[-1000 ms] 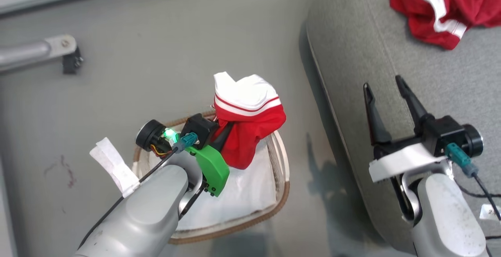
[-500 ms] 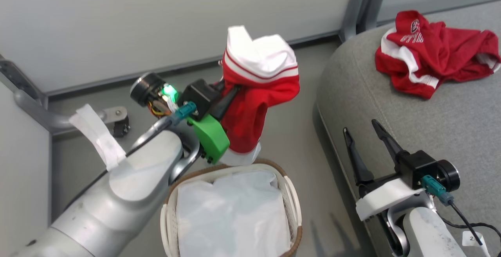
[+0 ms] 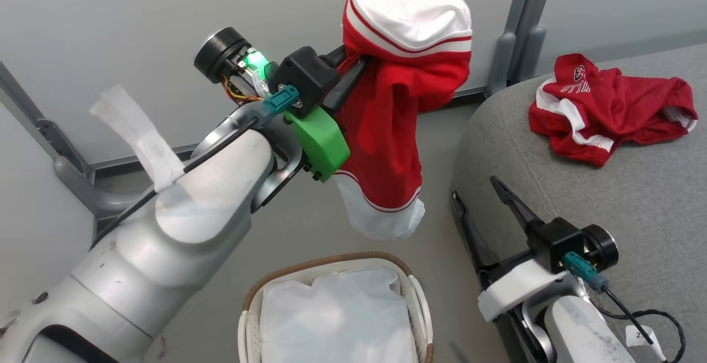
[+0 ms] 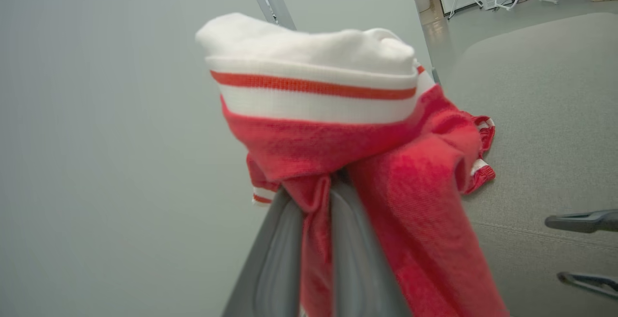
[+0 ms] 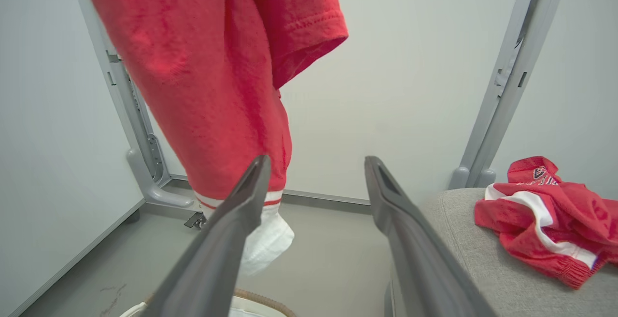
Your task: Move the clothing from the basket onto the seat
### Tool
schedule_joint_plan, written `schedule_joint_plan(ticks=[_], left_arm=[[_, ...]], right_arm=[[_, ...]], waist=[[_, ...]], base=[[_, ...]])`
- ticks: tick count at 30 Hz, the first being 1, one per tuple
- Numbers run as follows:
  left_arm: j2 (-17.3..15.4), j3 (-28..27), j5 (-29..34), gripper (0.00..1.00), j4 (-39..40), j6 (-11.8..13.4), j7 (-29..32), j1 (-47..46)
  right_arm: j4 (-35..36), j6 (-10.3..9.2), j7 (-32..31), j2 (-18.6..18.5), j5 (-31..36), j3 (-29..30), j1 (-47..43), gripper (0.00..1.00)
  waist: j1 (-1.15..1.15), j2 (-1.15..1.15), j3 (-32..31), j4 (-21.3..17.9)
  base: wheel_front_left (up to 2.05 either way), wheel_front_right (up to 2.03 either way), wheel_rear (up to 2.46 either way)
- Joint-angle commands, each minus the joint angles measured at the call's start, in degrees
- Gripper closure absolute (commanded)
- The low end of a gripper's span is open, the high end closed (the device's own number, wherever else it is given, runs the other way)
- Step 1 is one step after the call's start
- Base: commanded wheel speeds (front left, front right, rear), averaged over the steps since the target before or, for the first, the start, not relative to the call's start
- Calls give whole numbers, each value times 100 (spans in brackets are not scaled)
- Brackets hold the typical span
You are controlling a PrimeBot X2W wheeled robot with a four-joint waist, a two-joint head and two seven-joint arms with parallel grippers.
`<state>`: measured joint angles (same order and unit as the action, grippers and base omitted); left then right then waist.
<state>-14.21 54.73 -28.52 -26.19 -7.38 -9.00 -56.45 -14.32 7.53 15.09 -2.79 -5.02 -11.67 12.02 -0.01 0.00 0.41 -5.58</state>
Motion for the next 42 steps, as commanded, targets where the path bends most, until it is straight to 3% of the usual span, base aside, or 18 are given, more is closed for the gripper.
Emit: schedule_joint_plan(ticks=[1, 9, 21, 22, 23, 24, 42], left_arm=[[62, 24, 5, 100, 41, 7, 32, -154], [354, 181, -24, 100, 177, -3, 124, -500], [567, 389, -241, 100, 326, -11, 147, -460], [555, 398, -255, 100, 320, -11, 147, -433], [538, 403, -275, 100, 311, -11, 140, -407], [529, 397, -307, 100, 298, -12, 134, -384], [306, 222, -674, 100, -242, 102, -171, 100]], right_arm=[[-35, -8, 11, -20, -42, -100, 68, 0], [-364, -8, 11, -23, -56, -733, 582, 0], [-820, -8, 11, -21, -46, -926, 1638, 0], [-823, -8, 11, -21, -58, -933, 1683, 53], [-819, -8, 11, -21, -62, -943, 1729, 72], [-820, -8, 11, -21, -56, -945, 1755, 100], [-597, -8, 12, -20, -91, -802, 1671, 100]], waist=[[1, 0, -16, 19], [1, 0, -40, 181], [1, 0, 3, 425], [1, 0, 6, 436], [1, 0, 11, 447], [1, 0, 14, 454], [1, 0, 98, 373]], base=[[0, 0, 0], [0, 0, 0], [0, 0, 0], [0, 0, 0], [0, 0, 0], [0, 0, 0], [0, 0, 0]])
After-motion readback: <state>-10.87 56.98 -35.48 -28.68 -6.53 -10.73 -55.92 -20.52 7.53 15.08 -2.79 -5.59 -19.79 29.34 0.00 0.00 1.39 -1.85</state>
